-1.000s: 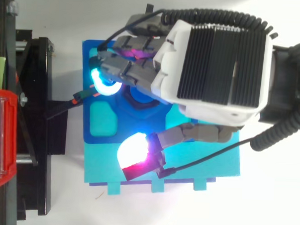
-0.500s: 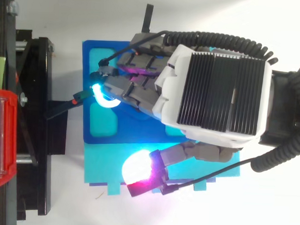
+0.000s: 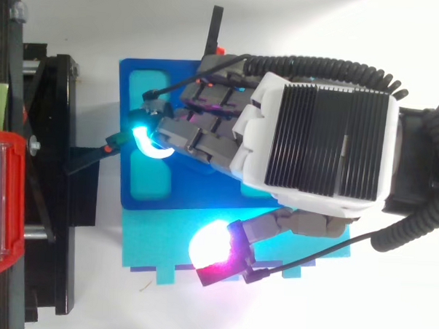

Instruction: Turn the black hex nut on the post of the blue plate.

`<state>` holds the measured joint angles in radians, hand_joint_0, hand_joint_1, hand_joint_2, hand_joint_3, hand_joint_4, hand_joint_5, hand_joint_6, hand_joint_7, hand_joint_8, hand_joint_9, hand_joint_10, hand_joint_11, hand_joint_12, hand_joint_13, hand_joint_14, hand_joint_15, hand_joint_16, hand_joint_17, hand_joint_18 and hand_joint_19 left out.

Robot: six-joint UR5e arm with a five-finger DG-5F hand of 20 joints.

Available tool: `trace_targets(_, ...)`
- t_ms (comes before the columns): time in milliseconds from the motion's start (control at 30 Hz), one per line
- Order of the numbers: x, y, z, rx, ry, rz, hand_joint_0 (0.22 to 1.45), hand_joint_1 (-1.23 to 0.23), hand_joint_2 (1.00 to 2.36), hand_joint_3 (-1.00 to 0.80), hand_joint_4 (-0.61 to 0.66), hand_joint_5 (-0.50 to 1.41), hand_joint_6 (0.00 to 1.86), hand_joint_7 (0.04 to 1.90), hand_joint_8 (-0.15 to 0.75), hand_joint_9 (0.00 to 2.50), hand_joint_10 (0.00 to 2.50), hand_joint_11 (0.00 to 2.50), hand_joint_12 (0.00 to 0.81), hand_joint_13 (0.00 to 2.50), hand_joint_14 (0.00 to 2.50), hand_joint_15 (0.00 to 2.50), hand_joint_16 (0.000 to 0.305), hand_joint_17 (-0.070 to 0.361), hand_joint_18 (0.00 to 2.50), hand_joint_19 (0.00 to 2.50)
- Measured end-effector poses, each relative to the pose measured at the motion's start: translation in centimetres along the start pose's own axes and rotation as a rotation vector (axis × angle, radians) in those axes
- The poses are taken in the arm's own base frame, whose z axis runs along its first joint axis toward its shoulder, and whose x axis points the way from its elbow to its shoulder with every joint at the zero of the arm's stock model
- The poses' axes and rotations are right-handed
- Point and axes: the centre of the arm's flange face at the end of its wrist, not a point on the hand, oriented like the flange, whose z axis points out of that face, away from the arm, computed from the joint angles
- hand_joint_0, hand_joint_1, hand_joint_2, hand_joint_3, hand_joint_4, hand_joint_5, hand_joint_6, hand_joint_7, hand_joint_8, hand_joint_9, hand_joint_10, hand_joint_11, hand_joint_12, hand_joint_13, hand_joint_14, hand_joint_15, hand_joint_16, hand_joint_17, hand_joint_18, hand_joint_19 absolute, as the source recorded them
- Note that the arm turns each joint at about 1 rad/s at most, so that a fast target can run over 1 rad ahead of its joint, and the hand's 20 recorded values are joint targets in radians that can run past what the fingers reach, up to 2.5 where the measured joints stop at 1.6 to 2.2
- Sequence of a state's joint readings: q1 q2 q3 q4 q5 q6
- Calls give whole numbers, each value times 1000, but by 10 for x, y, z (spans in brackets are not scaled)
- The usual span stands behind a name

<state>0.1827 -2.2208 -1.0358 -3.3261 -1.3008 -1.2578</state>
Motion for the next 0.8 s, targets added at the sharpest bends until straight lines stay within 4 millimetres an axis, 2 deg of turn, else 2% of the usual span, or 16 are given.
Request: trace_targets(800, 4, -6, 0, 6, 13, -2, 521, -430, 1000, -500, 346, -134, 503, 951, 355, 803, 3, 103, 416, 571, 1, 61, 61, 136, 416, 182)
